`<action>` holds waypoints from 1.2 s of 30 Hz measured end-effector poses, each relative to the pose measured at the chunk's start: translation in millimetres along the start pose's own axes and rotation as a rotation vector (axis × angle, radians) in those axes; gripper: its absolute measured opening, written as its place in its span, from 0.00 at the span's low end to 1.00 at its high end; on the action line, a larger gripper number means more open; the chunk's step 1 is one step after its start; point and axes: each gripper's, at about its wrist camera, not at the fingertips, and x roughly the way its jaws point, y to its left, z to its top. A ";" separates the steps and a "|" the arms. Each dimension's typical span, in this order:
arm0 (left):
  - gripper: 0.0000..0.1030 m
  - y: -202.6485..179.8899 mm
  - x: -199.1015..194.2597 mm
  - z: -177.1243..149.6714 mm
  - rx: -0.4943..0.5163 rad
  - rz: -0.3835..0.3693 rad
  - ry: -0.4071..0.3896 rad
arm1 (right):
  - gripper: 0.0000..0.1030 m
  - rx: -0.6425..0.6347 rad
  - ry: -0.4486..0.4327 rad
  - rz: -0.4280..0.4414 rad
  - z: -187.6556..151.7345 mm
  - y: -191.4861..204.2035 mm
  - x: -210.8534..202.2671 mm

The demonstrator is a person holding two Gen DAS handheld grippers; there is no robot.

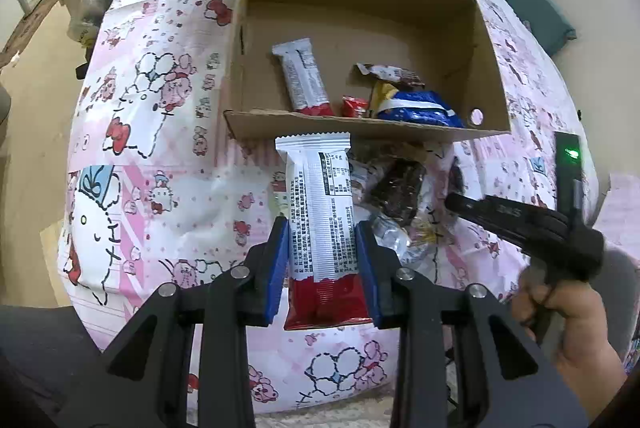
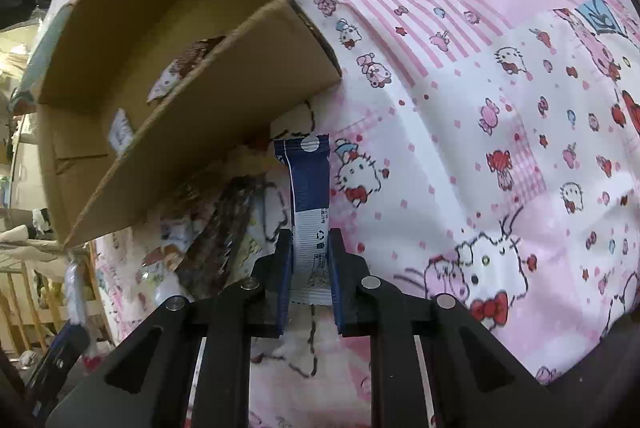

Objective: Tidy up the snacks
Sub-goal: 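Grasp another white-and-red bar with the left gripper while the right gripper grasps a blue-and-white stick snack, then carry both snacks over the box and open both grippers to drop them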

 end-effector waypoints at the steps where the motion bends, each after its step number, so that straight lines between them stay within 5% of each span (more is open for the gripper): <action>1: 0.28 0.8 0.3 0.0 -0.002 0.003 -0.002 | 0.17 -0.004 -0.006 0.008 -2.4 0.8 -4.2; 20: 0.28 -5.0 -36.6 -5.9 0.032 0.031 -0.109 | 0.17 -0.135 -0.168 0.297 -24.4 10.6 -116.6; 28: 0.28 -3.5 -69.2 33.2 0.023 0.031 -0.229 | 0.17 -0.263 -0.298 0.395 -3.2 38.7 -153.8; 36: 0.28 0.9 -73.5 84.4 0.011 0.030 -0.286 | 0.17 -0.316 -0.355 0.391 42.1 62.9 -147.5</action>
